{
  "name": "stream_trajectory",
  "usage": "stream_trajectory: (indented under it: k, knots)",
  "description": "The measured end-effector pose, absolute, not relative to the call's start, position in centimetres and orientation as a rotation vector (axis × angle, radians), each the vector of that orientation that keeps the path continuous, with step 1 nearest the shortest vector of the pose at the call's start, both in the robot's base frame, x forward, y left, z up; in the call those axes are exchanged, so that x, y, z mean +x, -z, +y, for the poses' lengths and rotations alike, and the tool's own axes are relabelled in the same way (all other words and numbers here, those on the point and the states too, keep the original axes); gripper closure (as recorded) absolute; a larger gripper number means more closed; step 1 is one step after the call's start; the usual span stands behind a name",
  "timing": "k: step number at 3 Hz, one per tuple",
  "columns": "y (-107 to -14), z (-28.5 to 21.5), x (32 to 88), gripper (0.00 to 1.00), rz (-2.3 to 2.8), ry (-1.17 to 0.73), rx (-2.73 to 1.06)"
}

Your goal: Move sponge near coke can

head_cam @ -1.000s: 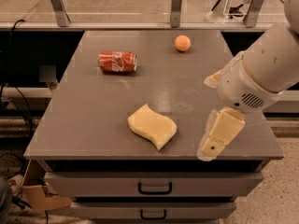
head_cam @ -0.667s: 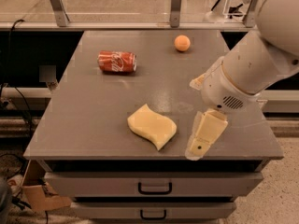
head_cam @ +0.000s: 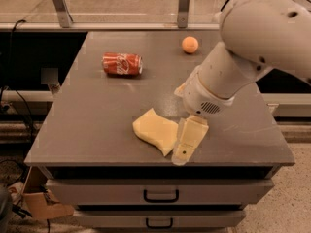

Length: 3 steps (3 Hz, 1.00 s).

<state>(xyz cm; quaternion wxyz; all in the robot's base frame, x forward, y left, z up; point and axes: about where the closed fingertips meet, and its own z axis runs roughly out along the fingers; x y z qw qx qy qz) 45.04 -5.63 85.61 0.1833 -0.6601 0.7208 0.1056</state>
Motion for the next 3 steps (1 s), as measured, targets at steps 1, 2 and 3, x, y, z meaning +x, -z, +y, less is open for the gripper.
stream_trajectory:
  k: [1, 2, 3]
  knots:
    - [-83.9, -4.5, 45.8, 0.00, 2.053, -0.294, -1.887]
    - [-83.1, -4.2, 46.3, 0.17, 2.070, -0.294, -1.883]
    - [-83.7, -4.7, 46.8, 0.41, 2.072, -0.273, -1.859]
